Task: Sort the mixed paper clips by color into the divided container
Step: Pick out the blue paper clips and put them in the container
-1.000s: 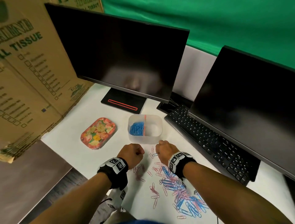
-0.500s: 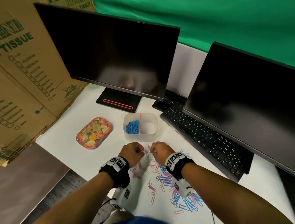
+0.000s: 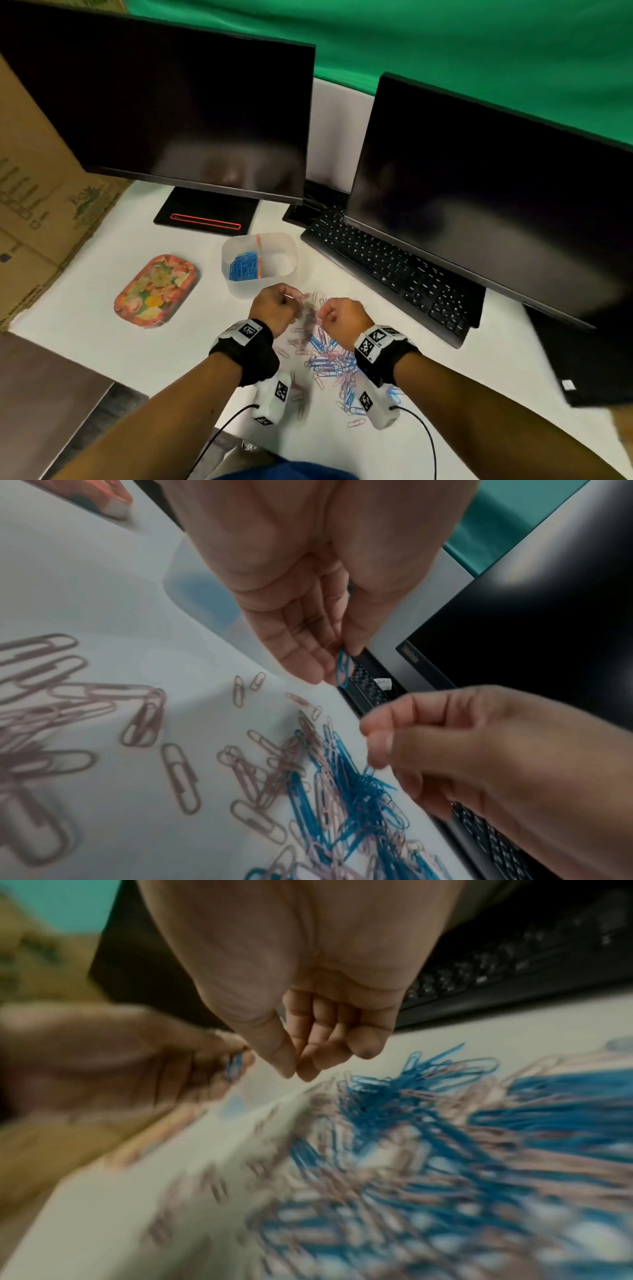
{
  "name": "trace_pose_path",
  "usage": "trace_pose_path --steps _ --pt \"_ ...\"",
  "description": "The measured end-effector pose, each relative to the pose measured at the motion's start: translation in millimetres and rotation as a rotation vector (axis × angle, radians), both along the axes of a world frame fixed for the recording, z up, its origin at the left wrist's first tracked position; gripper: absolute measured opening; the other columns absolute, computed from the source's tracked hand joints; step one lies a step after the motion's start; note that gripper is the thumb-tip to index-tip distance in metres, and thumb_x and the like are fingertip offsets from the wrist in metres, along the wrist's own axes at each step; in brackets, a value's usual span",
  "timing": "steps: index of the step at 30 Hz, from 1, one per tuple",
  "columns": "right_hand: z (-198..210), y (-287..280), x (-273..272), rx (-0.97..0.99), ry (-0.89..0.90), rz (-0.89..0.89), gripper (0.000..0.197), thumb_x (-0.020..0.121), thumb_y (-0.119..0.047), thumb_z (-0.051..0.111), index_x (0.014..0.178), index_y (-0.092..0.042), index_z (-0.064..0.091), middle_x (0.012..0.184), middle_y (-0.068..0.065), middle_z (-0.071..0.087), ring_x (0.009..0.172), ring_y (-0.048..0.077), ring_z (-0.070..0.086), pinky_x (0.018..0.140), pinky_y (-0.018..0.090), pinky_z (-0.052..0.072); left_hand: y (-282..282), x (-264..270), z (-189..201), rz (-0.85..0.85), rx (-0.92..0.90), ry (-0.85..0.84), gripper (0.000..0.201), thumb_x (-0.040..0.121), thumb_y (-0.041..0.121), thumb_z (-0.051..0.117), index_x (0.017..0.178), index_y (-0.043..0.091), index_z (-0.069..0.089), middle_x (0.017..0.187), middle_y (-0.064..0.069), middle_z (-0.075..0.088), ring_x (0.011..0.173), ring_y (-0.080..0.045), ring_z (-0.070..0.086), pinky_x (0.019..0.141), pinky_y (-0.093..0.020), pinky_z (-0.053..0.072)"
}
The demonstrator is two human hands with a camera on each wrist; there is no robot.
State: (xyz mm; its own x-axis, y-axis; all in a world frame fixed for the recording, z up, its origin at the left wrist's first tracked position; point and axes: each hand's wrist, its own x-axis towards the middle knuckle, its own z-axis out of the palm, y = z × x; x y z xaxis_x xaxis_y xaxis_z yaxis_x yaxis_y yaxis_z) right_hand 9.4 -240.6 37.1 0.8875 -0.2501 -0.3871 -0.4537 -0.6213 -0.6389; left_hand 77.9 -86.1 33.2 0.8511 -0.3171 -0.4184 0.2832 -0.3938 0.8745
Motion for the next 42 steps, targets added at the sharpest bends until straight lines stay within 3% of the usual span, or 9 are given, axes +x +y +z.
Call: trace_pose_path --steps 6,14,18,21,25,30,35,40,42 --pt "-17.0 18.9 -23.6 -0.316 0.096 0.292 0.022 0.086 -0.02 0.058 0.105 -0.013 0.064 0.111 0.01 0.064 0.105 0.029 0.061 0.09 0.032 0.052 7.9 -4.9 -10.5 0.057 -0.019 0.211 0.024 0.089 -0.006 0.042 0.082 0.009 0.058 0.071 -0.01 0.054 0.057 -0.025 0.059 0.057 -0.03 0.047" --pt "-21.7 29.1 -15.2 -0.429 0.225 0.221 0.025 0.09 -0.012 0.052 0.111 -0.007 0.064 0.115 0.013 0.065 0.106 0.031 0.063 0.089 0.036 0.054 29.3 -13.5 -9.1 0.049 0.036 0.242 0.024 0.09 -0.002 0.041 0.08 0.007 0.061 0.073 -0.009 0.055 0.055 -0.021 0.05 0.053 -0.025 0.041" --pt "-16.6 26.1 -14.4 -0.334 0.274 0.152 0.019 0.092 -0.017 0.053 0.105 -0.01 0.064 0.11 0.01 0.067 0.101 0.028 0.064 0.078 0.031 0.054 29.7 -18.1 -6.2 0.028 0.059 0.234 0.022 0.09 0.0 0.042 0.083 0.009 0.061 0.076 -0.007 0.056 0.058 -0.019 0.047 0.054 -0.025 0.04" --pt "-15.6 20.5 -19.4 -0.148 0.166 0.042 0.01 0.088 -0.02 0.055 0.083 -0.02 0.064 0.089 0.002 0.067 0.085 0.022 0.065 0.069 0.025 0.051 24.2 -20.8 -4.3 -0.007 0.076 0.198 0.017 0.09 0.005 0.047 0.086 0.012 0.062 0.081 -0.006 0.058 0.063 -0.018 0.048 0.056 -0.024 0.042" --pt "-8.5 15.6 -19.5 0.182 0.035 -0.101 0.014 0.083 -0.013 0.068 0.072 -0.022 0.066 0.066 -0.007 0.062 0.065 0.008 0.059 0.068 0.02 0.047 12.4 -25.7 -1.8 -0.081 0.022 0.172 0.01 0.087 0.012 0.058 0.092 0.015 0.067 0.078 0.001 0.063 0.061 -0.013 0.05 0.055 -0.022 0.043" --pt "11.6 13.1 -15.3 0.376 -0.054 -0.234 0.012 0.084 -0.004 0.067 0.092 0.004 0.071 0.062 -0.006 0.059 0.045 -0.006 0.048 0.048 0.005 0.036 -3.4 -28.9 1.3 -0.091 -0.079 0.112 0.017 0.091 0.016 0.06 0.075 0.017 0.065 0.059 0.004 0.058 0.049 -0.009 0.048 0.057 -0.024 0.04" --pt "23.4 5.0 -16.4 0.505 -0.025 -0.325 0.013 0.087 0.0 0.06 0.096 -0.001 0.071 0.058 -0.004 0.061 0.034 -0.005 0.045 0.038 0.008 0.033 -10.4 -22.1 4.5 -0.017 -0.151 0.143 0.013 0.091 0.012 0.061 0.078 0.012 0.066 0.057 0.003 0.058 0.049 -0.01 0.047 0.052 -0.022 0.038" --pt "29.4 -0.8 -25.9 0.483 -0.006 -0.24 0.023 0.09 -0.002 0.059 0.111 -0.006 0.067 0.079 -0.003 0.064 0.051 -0.009 0.054 0.043 0.004 0.036 -12.2 -21.1 6.8 0.063 -0.234 0.251 0.015 0.093 0.01 0.057 0.08 0.009 0.066 0.059 -0.006 0.052 0.051 -0.016 0.041 0.053 -0.025 0.036" --pt "26.0 -0.3 -30.0 0.473 0.028 -0.15 0.025 0.088 -0.003 0.062 0.11 -0.012 0.067 0.086 -0.001 0.066 0.065 0.0 0.056 0.048 0.006 0.04 -15.2 -23.3 8.0 0.12 -0.296 0.307 0.014 0.092 0.007 0.057 0.082 0.007 0.065 0.053 -0.002 0.053 0.047 -0.014 0.042 0.052 -0.024 0.036"
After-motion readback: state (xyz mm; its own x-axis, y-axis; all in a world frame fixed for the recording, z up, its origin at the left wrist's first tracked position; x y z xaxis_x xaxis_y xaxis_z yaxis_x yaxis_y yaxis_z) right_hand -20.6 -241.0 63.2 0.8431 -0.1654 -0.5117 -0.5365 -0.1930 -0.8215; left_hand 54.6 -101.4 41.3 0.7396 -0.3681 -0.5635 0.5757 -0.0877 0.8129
